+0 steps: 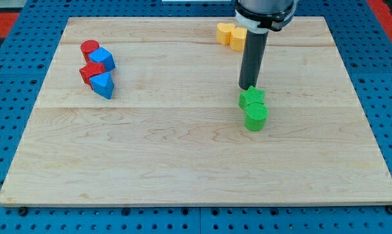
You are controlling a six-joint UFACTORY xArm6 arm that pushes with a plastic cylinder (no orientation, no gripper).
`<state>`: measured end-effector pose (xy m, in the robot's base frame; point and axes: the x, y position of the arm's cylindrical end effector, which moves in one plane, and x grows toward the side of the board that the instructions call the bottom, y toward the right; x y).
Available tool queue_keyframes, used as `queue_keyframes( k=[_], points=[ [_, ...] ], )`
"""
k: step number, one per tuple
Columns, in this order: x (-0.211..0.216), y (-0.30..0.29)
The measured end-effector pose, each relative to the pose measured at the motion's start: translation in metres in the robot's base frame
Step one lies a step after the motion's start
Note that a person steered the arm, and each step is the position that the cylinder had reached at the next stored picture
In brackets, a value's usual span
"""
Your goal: Slide the red star towards top center
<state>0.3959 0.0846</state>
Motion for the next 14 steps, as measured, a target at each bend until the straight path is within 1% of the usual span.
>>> queue_keyframes(
  k=[1,2,3,4,5,6,7,9,10,12,14],
  points=[
    [0.003,-0.045],
    [0.006,-0.102],
    [0.025,-0.14],
    [0.061,-0.195],
    [0.069,-0.27],
    [0.048,-0.302],
    [0.018,-0.304],
    [-0.013,-0.304],
    [-0.019,-0.292],
    [-0.026,-0.245],
    [-0.053,-0.224]
  ],
)
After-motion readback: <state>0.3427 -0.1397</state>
